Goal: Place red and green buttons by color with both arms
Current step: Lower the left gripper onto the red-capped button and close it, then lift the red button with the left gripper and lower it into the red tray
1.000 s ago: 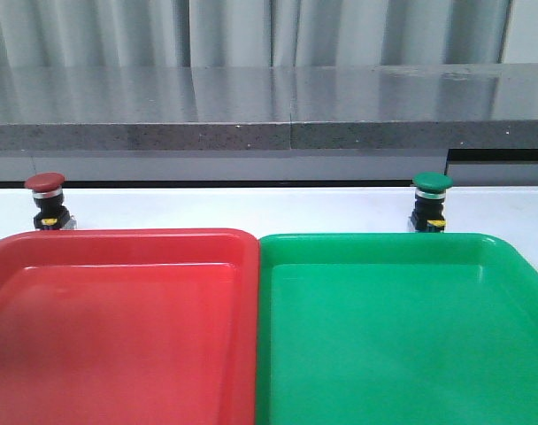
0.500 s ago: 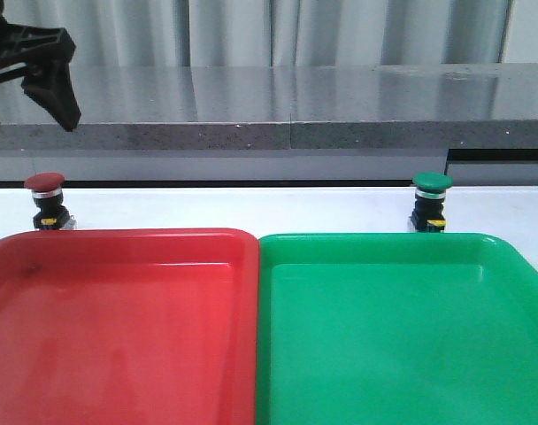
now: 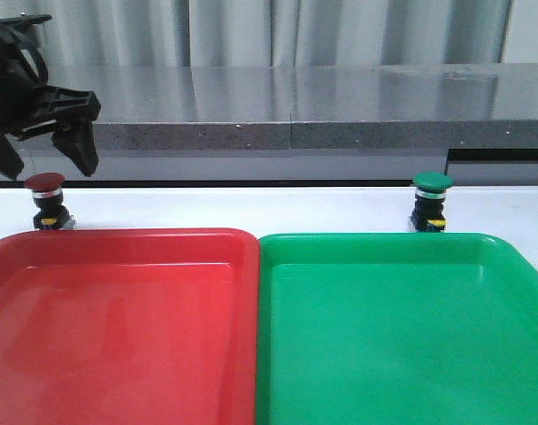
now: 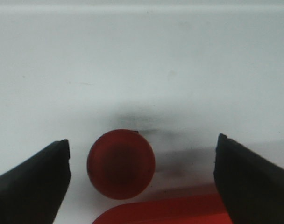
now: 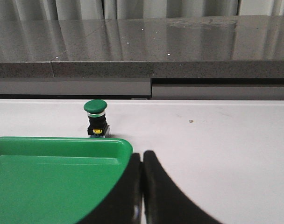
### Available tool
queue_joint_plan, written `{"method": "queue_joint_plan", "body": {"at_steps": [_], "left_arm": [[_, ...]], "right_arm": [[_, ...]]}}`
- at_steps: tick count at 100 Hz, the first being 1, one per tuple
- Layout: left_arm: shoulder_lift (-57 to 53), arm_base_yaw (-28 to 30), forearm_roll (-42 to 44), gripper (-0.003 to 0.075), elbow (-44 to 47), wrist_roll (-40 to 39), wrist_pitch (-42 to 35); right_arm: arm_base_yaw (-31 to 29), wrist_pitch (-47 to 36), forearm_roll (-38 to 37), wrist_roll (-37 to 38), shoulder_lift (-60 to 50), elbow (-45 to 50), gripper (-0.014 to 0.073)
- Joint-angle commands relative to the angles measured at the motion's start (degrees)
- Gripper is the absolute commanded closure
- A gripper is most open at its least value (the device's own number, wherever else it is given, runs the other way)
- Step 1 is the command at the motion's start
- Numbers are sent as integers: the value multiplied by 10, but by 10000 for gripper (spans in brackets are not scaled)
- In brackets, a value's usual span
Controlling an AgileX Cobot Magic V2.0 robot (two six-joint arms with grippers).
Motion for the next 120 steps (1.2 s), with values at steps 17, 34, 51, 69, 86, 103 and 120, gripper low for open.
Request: {"method": "queue_joint_plan", "body": {"at_steps": [17, 34, 51, 69, 86, 103, 120], "left_arm": [[-2, -3, -2, 134, -19, -8, -36], [4, -3, -2, 134, -19, -9, -41], [7, -3, -2, 197, -19, -9, -44], [7, -3, -2, 346, -19, -9, -48], [7, -3, -2, 428, -19, -9, -54], [-4, -3, -2, 467, -19, -9, -54], [-40, -3, -7, 472, -19, -9, -43]], "right_arm": [[-4, -49, -4, -2, -11, -8, 703], [-4, -49, -4, -2, -11, -8, 703], [-4, -49, -4, -2, -11, -8, 703], [-4, -49, -4, -2, -11, -8, 703], [-4, -49, -4, -2, -11, -8, 703], [-4, -49, -4, -2, -11, -8, 703], [-4, -49, -4, -2, -11, -8, 703]]}}
